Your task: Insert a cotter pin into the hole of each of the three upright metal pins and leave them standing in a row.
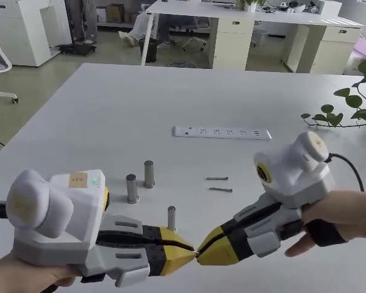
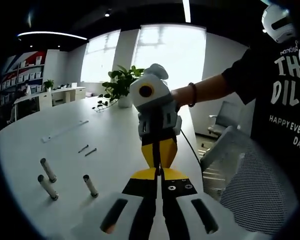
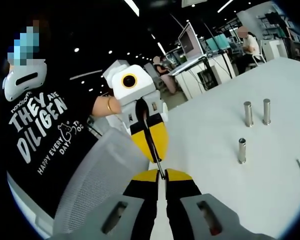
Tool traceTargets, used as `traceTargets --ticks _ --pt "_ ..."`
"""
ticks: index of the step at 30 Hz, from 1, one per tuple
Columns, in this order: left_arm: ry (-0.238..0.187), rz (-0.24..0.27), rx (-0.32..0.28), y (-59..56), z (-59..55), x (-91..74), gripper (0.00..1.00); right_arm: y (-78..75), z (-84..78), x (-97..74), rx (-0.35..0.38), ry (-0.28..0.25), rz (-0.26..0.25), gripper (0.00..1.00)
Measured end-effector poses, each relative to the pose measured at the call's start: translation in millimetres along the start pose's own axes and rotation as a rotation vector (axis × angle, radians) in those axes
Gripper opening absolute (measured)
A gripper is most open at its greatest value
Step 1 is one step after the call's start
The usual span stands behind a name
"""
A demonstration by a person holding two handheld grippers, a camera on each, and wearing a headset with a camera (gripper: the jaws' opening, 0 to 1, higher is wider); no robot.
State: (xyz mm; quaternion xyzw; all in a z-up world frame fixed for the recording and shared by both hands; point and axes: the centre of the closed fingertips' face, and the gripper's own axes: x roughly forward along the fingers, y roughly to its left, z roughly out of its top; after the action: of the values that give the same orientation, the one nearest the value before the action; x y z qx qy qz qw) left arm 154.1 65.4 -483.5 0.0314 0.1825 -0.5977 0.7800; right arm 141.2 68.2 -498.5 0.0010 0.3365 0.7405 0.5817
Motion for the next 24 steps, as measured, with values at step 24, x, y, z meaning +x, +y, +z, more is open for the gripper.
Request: traceTargets --ticks 24 --pt "0.006 0.101 -0.024 19.2 -4.3 -0.7 0.05 -13.6 6.4 0.9 -0.109 0.074 -0.117 0.0"
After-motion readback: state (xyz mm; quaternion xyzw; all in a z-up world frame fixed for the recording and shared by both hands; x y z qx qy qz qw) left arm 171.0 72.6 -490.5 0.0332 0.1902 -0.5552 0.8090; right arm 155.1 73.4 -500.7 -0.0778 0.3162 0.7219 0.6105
